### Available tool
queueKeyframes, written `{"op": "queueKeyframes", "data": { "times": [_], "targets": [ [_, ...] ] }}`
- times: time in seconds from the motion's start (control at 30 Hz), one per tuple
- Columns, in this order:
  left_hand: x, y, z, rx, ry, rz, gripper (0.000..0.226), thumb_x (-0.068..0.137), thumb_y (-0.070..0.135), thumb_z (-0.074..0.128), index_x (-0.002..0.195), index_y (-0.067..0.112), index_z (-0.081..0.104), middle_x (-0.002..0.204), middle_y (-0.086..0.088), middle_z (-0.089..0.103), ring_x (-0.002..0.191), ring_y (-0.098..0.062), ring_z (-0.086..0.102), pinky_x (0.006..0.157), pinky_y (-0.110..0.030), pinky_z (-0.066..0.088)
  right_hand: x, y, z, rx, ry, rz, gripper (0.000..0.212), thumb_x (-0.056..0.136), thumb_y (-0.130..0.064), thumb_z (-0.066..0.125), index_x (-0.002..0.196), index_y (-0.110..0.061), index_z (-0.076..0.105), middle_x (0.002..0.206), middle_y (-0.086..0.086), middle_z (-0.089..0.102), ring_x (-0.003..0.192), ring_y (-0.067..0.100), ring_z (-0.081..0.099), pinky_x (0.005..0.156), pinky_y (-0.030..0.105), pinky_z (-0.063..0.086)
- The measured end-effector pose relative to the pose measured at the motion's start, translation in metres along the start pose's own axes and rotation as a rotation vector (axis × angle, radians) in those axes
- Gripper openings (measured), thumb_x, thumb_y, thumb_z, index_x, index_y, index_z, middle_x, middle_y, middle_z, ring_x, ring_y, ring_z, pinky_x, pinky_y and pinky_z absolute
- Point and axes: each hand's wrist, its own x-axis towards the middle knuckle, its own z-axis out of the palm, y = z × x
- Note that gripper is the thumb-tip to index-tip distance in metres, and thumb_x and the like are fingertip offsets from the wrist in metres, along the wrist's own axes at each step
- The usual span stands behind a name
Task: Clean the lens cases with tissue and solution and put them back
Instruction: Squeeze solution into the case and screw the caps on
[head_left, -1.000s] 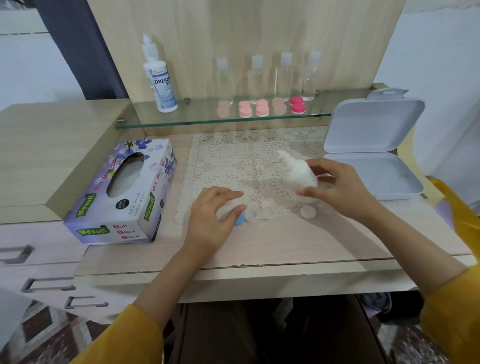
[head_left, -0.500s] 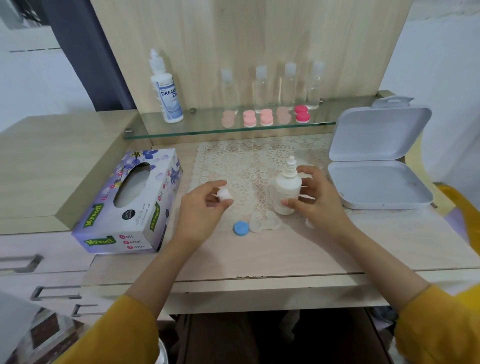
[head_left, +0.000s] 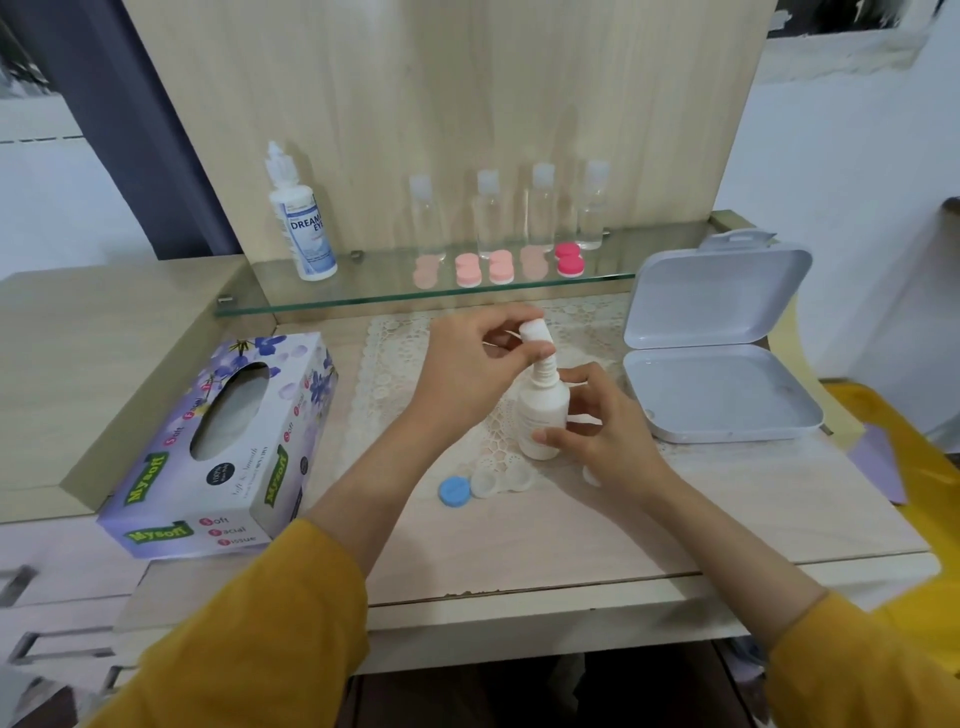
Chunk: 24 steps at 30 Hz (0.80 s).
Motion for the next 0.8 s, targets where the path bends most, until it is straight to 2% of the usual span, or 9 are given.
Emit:
{"op": "queueKeyframes", "data": {
  "times": [0.13, 0.3, 0.37, 0.47, 0.53, 0.6, 0.67, 0.73, 0.8],
  "targets": [
    [-0.001, -0.004, 0.001, 0.090, -0.087, 0.054, 0.030, 0.073, 0.008, 0.074, 0.102, 0.011, 0.069, 0.083, 0.016, 0.062, 0.070, 0.009, 0.059, 0.069, -0.007, 0.046, 0.001, 0.001, 0.000, 0.003, -0.003, 0.000, 0.047, 0.069, -0.005, 0.077, 0.093, -0.033, 0.048, 0.089, -0.001, 0.066, 0.084, 0.007, 0.064, 0.077, 0.022, 0.053],
    [0.009, 0.000, -0.001, 0.229, -0.218, 0.103, 0.032, 0.076, 0.011, 0.072, 0.108, 0.015, 0.068, 0.098, 0.001, 0.068, 0.080, -0.008, 0.061, 0.080, -0.019, 0.050, 0.001, 0.002, 0.000, 0.001, -0.003, -0.001, 0.047, 0.070, -0.002, 0.076, 0.092, -0.033, 0.048, 0.089, -0.004, 0.065, 0.084, 0.008, 0.064, 0.077, 0.024, 0.053],
    [0.012, 0.001, -0.003, 0.249, -0.268, 0.072, 0.033, 0.078, 0.008, 0.069, 0.110, 0.016, 0.066, 0.104, 0.000, 0.067, 0.084, -0.006, 0.060, 0.084, -0.018, 0.049, 0.002, 0.001, 0.000, -0.001, -0.002, 0.001, 0.048, 0.069, -0.003, 0.077, 0.092, -0.033, 0.048, 0.087, -0.005, 0.065, 0.083, 0.006, 0.063, 0.076, 0.022, 0.053],
    [0.015, 0.003, -0.008, 0.205, -0.397, 0.002, 0.040, 0.083, -0.002, 0.060, 0.115, 0.020, 0.063, 0.115, 0.003, 0.064, 0.098, -0.002, 0.058, 0.091, -0.012, 0.045, 0.003, 0.001, -0.001, -0.009, -0.011, -0.002, 0.047, 0.069, -0.003, 0.077, 0.092, -0.032, 0.048, 0.089, -0.003, 0.065, 0.086, 0.009, 0.064, 0.077, 0.024, 0.053],
    [0.016, 0.005, -0.011, 0.150, -0.488, -0.048, 0.043, 0.083, 0.002, 0.062, 0.118, 0.026, 0.060, 0.119, 0.009, 0.061, 0.107, 0.000, 0.055, 0.092, -0.014, 0.044, 0.003, 0.001, -0.001, -0.010, -0.010, 0.001, 0.046, 0.069, -0.004, 0.077, 0.091, -0.032, 0.048, 0.090, -0.003, 0.065, 0.087, 0.012, 0.064, 0.079, 0.027, 0.053],
    [0.017, 0.006, -0.008, 0.174, -0.461, -0.055, 0.045, 0.077, 0.019, 0.073, 0.118, 0.030, 0.059, 0.115, 0.016, 0.060, 0.103, 0.002, 0.055, 0.087, -0.013, 0.045, 0.003, 0.000, -0.001, -0.022, -0.011, -0.002, 0.045, 0.069, -0.006, 0.078, 0.090, -0.033, 0.048, 0.089, -0.003, 0.065, 0.087, 0.012, 0.064, 0.080, 0.029, 0.053],
    [0.017, 0.005, -0.003, 0.226, -0.306, -0.034, 0.039, 0.069, 0.029, 0.078, 0.105, 0.025, 0.065, 0.095, 0.017, 0.062, 0.084, 0.001, 0.057, 0.072, -0.009, 0.046, 0.003, 0.000, -0.001, -0.035, -0.011, -0.002, 0.046, 0.069, -0.006, 0.077, 0.089, -0.033, 0.047, 0.088, -0.003, 0.065, 0.087, 0.013, 0.064, 0.080, 0.030, 0.053],
    [0.018, 0.004, -0.001, 0.209, -0.225, -0.030, 0.025, 0.069, 0.024, 0.079, 0.091, 0.019, 0.067, 0.083, 0.010, 0.063, 0.072, -0.001, 0.056, 0.066, -0.007, 0.045, 0.003, -0.001, -0.001, -0.046, -0.007, 0.002, 0.048, 0.069, -0.006, 0.077, 0.090, -0.036, 0.045, 0.086, -0.005, 0.064, 0.086, 0.012, 0.063, 0.080, 0.030, 0.053],
    [0.019, 0.005, -0.003, 0.174, -0.314, -0.040, 0.022, 0.075, 0.011, 0.073, 0.095, 0.018, 0.068, 0.091, 0.007, 0.065, 0.082, -0.001, 0.059, 0.075, -0.008, 0.047, 0.004, -0.001, -0.001, -0.050, -0.008, 0.001, 0.049, 0.069, -0.007, 0.078, 0.091, -0.037, 0.046, 0.087, -0.006, 0.064, 0.086, 0.012, 0.063, 0.080, 0.030, 0.053]
  ]
}}
